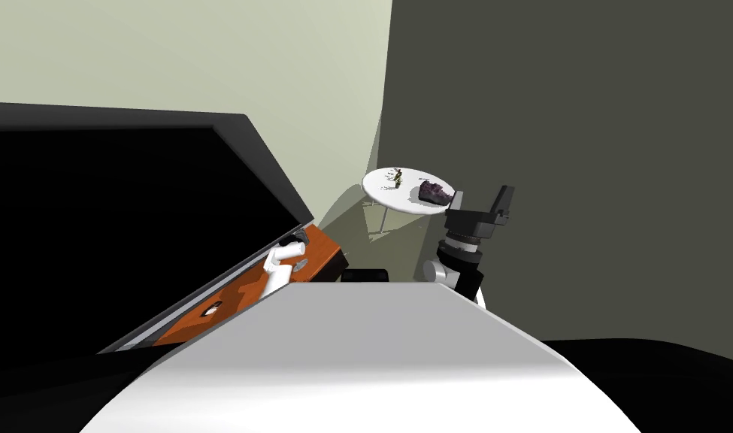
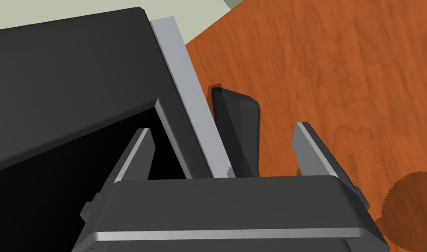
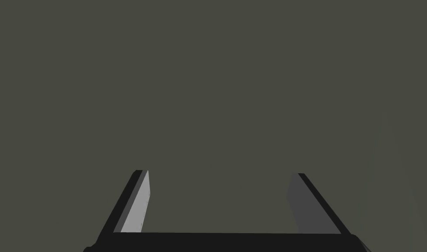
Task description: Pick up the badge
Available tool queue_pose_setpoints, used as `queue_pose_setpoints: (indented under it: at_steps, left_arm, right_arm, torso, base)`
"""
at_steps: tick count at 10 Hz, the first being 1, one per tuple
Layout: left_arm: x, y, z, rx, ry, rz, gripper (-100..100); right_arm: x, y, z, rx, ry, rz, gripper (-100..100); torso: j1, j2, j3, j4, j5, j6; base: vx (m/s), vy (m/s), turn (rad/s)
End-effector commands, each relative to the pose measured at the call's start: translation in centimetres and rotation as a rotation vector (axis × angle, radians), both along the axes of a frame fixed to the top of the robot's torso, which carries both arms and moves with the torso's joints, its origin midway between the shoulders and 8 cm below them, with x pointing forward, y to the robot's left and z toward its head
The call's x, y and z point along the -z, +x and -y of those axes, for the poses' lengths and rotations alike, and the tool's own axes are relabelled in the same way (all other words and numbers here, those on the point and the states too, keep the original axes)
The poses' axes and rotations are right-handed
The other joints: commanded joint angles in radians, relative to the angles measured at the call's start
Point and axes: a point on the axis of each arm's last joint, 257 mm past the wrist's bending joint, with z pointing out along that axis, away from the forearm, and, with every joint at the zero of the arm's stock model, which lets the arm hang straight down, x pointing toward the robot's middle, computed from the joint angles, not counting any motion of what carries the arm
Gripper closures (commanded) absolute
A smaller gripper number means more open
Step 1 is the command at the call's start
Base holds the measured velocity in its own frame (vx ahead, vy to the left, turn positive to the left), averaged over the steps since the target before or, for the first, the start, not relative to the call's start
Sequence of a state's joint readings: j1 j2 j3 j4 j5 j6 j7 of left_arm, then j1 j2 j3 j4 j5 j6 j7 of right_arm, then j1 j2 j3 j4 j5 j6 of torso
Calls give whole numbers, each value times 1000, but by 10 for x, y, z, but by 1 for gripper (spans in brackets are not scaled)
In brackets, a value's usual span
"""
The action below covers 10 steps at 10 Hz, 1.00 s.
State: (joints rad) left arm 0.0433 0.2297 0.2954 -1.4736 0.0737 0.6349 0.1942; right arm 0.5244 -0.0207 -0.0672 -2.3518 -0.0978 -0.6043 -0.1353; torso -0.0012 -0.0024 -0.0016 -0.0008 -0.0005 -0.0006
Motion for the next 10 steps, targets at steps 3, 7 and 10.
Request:
queue_pose_setpoints:
  at_steps: [3, 7, 10]
  left_arm:
    - [25, -21, -11, -48, -52, -91, -100]
    - [58, -57, -26, -130, -135, -216, -100]
    - [83, -93, -38, -211, -212, -317, -100]
  right_arm:
    - [0, 0, 0, 0, 0, 0, 0]
    - [0, 0, 0, 0, 0, 0, 0]
    - [0, 0, 0, 0, 0, 0, 0]
  torso:
    - [0, 0, 0, 0, 0, 0]
    - [0, 0, 0, 0, 0, 0]
    - [0, 1, 1, 0, 0, 0]
  base:
    - [35, -19, -20]
    - [36, -19, -33]
    - [34, -16, -29]
